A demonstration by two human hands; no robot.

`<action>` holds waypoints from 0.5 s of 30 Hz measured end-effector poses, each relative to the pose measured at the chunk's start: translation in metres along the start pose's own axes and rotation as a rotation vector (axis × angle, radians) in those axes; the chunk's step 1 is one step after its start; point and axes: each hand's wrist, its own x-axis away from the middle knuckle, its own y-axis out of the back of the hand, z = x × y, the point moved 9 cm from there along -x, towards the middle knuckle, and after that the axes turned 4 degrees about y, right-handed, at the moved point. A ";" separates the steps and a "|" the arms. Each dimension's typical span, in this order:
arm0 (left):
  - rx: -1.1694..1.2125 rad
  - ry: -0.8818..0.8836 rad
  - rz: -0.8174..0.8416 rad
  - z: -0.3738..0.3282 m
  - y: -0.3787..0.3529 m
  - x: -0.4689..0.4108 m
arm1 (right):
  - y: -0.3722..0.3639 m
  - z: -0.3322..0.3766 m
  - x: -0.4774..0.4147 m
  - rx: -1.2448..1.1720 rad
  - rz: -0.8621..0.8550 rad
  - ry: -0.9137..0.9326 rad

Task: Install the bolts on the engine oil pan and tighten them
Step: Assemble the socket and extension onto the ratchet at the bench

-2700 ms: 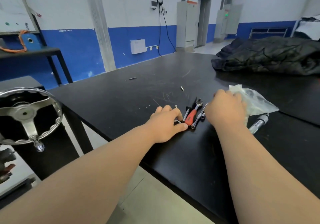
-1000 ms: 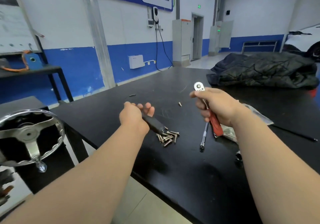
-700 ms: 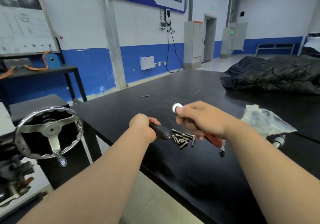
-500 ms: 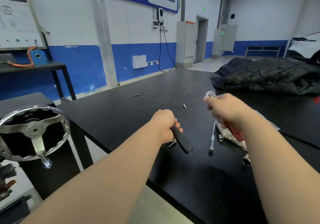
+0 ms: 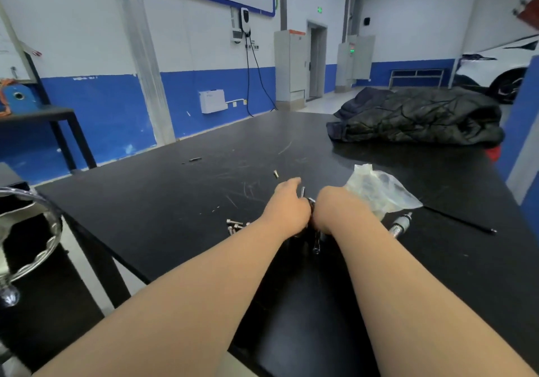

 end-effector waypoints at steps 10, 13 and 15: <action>-0.425 -0.167 0.044 -0.001 -0.010 0.009 | -0.008 0.000 0.003 0.057 0.127 -0.014; 0.174 -0.053 0.182 -0.009 -0.012 0.011 | 0.009 -0.004 0.008 0.049 0.167 0.041; 0.540 0.048 0.122 -0.010 -0.006 0.015 | 0.031 -0.013 0.010 -0.096 0.069 0.051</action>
